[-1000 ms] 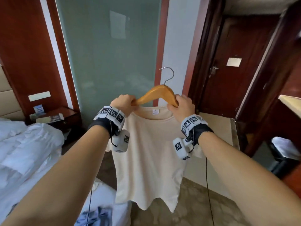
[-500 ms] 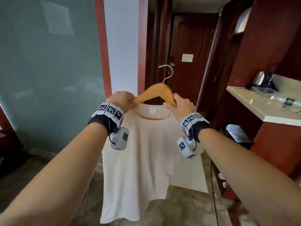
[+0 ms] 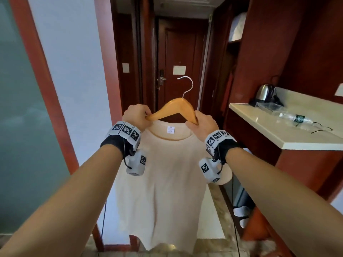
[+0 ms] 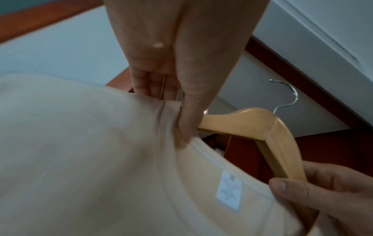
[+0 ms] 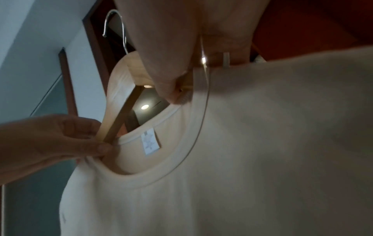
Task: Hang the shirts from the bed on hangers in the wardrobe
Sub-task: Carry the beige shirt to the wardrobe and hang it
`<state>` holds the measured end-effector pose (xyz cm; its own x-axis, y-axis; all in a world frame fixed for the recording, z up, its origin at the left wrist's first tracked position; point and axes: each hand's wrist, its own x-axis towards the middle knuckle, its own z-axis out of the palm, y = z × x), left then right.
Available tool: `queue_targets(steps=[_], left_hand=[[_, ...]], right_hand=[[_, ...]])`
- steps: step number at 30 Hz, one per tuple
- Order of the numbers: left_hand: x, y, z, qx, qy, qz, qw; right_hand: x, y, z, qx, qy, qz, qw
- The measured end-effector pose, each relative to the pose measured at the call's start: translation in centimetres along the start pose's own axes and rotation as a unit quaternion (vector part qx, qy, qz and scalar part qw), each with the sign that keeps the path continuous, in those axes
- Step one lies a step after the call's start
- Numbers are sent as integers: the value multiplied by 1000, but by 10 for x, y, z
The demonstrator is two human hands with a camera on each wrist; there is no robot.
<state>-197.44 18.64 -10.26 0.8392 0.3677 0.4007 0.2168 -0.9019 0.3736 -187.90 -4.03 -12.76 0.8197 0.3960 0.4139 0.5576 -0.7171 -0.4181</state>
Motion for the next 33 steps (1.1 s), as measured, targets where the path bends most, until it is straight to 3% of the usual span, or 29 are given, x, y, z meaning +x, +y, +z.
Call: queue_targets(steps=[5, 12, 19, 25, 29, 33], left_hand=[[73, 11, 43, 24, -38, -19, 999], [190, 26, 130, -128, -29, -45, 990], [321, 68, 211, -176, 22, -67, 982], [420, 102, 258, -198, 76, -67, 975], [488, 114, 300, -178, 20, -80, 980], [557, 113, 344, -212, -44, -23, 976]], right_hand=[[66, 43, 14, 24, 51, 36, 998], [181, 136, 30, 39, 64, 109, 991], [314, 221, 35, -7, 56, 92, 994], [407, 268, 45, -94, 65, 33, 993], [469, 299, 65, -71, 55, 63, 994], [538, 326, 95, -64, 58, 67, 994]])
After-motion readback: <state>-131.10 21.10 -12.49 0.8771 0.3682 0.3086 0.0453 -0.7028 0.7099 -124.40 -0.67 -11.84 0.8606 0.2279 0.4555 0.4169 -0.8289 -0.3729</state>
